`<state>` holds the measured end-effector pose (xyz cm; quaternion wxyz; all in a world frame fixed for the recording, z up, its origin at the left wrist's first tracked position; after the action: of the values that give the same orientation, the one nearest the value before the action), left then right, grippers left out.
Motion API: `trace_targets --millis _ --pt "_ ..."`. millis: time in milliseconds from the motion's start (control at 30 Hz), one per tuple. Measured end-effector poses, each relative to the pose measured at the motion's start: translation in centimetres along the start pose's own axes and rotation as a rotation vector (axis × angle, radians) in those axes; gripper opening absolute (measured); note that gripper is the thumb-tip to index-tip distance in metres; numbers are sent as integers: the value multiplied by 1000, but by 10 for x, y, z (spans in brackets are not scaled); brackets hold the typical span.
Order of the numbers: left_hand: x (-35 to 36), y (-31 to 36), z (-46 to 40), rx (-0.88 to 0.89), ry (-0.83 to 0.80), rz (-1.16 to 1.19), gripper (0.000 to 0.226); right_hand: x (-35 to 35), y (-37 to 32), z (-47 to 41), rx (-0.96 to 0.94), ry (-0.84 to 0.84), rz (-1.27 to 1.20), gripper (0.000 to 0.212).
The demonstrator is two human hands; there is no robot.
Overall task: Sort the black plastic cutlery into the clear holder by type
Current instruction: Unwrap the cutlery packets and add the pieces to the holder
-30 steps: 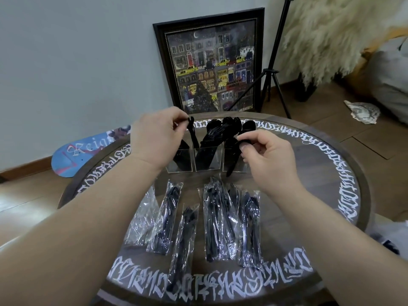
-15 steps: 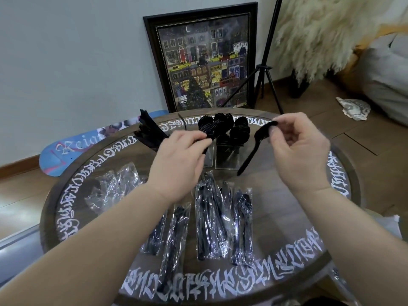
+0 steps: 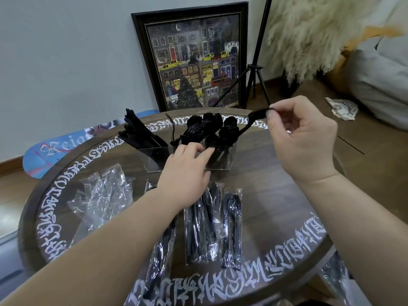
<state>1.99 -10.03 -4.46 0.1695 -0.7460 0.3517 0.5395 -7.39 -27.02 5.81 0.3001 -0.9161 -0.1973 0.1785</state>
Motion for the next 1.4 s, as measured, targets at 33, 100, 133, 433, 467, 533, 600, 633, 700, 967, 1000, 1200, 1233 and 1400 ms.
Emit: trace_targets --millis 33,100,133,433,467,533,600,633,700,967,1000,1200,1233,1400 --pt "-1 0 -2 -1 5 8 52 -3 -1 1 -17 22 -6 6" --pt "-1 1 -5 -3 -7 31 51 -11 -2 0 -50 74 -21 6" --pt "0 2 -6 -1 -25 43 50 -13 -2 -1 -59 89 -25 6" --pt "-3 12 -10 20 79 91 44 9 16 1 -90 -1 101 7" --pt "-4 12 -10 18 106 90 42 13 18 2 -99 -21 122 7" --pt "-4 12 -11 21 114 79 41 23 23 4 -100 -83 156 7" --pt "-5 12 -12 34 136 77 40 34 28 8 -110 -148 184 8" --pt "-7 13 -12 44 163 77 38 39 30 11 -119 -177 198 9" --pt "-15 16 -13 81 261 66 34 48 34 15 -137 -234 233 10" --pt "-30 17 -41 164 375 -57 29 71 58 30 -54 -513 380 14" --pt "-29 19 -43 178 366 -73 27 71 59 30 -36 -504 374 13" --pt "-29 16 -48 156 392 -73 15 71 72 28 261 -553 262 52" --pt "-29 16 -49 153 398 -73 15 74 74 29 301 -592 252 62" --pt "-30 9 -52 90 383 -61 31 89 76 24 347 -667 175 59"
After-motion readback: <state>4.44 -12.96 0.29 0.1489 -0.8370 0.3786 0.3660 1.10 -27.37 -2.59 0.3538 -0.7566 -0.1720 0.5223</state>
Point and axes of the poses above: each hand's wrist, its own z-axis away from the middle knuckle, its own x-axis out of the palm, y = z × x, the point moved 7 cm from there along -z, towards the middle knuckle, and after that the axes turned 6 degrees about y, right-handed, at the moved point
